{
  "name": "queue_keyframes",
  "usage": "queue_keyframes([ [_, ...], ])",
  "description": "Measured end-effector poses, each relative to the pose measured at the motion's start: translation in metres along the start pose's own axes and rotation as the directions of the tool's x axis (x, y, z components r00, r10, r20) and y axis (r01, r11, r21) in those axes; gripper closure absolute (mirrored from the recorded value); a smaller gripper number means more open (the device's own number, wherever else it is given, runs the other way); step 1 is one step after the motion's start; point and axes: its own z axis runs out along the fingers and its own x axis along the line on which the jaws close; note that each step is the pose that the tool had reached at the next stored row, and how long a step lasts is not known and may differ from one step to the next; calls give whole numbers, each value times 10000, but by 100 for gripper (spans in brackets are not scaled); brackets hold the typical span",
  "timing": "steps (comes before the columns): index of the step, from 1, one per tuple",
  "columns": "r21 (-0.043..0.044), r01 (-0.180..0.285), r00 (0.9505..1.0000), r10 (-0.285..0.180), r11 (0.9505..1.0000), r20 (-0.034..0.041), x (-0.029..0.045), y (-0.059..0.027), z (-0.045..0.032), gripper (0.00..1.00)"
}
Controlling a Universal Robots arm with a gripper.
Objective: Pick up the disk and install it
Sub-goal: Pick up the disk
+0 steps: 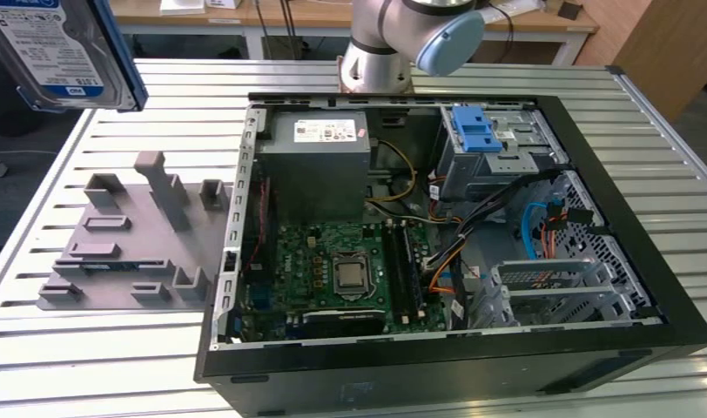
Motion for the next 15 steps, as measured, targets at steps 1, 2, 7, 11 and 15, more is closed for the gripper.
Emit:
queue_keyframes([
  [1,-1,12,10000,-12,10000,0,1,-14,0,64],
  [2,-2,30,10000,-30,10000,0,1,-27,0,64],
  [7,-3,161,9999,-161,9999,-1,0,-99,-1,64],
  [11,-10,167,9999,-167,9999,-2,13,-175,-2,64],
  [15,-19,167,9999,-167,9999,-2,45,-253,-3,64],
])
